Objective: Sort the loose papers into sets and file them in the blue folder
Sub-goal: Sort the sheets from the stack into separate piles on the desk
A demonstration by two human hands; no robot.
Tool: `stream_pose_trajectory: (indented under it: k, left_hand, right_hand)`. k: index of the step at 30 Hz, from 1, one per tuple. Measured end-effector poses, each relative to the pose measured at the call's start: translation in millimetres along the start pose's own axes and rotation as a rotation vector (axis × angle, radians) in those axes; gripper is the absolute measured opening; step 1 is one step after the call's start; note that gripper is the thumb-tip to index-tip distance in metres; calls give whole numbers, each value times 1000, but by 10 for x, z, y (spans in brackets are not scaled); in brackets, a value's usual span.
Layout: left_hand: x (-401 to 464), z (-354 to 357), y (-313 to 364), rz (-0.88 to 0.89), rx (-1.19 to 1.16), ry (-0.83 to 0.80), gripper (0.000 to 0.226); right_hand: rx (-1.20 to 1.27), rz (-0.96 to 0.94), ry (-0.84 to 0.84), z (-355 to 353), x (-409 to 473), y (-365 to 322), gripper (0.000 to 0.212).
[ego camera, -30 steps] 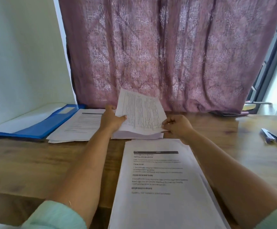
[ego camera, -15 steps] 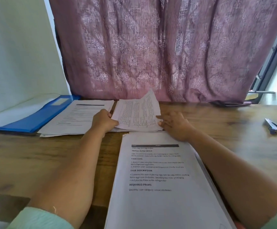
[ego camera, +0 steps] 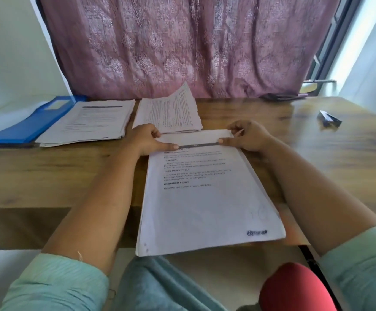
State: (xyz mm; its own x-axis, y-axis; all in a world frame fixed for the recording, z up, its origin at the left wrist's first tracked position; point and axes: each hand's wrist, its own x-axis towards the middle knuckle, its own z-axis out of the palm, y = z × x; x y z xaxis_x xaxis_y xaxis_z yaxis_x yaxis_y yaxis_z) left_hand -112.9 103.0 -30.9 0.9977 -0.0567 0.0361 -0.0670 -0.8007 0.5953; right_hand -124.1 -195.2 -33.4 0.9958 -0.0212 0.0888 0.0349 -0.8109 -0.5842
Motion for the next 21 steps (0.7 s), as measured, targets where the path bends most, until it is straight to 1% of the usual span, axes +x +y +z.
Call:
stream_pose_trajectory:
  k: [2,3,6,8,10,12,15,18,19,21]
  left_hand:
    - [-39,11,-44,12,-86,7,73]
    - [-57,20,-57,28,-128,27,68]
    - [-94,47,-61,80,-178,171,49]
    - [-109,54,-64,85,-205,261,36]
    - [-96,53,-82,87,-208,300,26]
    - [-82,50,-92,99,-215,318,20]
    - [-87,39,-89,98,-218,371,15]
    - [-76,50,-84,85,-198,394,15]
    - [-65,53,-80,73,-195,397,18]
    - [-57,48,-66,49,-198,410,29]
  right_hand:
    - [-36,17,-14,46,-33,-31,78]
    - [-29,20,1,71,-39,-38,77]
    - [51,-15,109,119,-60,-42,63]
    - [135,-25,173,118,-89,-30,52]
    - [219,-29,216,120,-94,-11,42]
    - [258,-43,241,131,-84,13,34]
    - [236,-68,323,139,-77,19,22]
    - [186,-160,473,99,-71,14,19]
    - [198,-187,525,77,-69,5,18]
    - [354,-198,628,10,-89,-22,11]
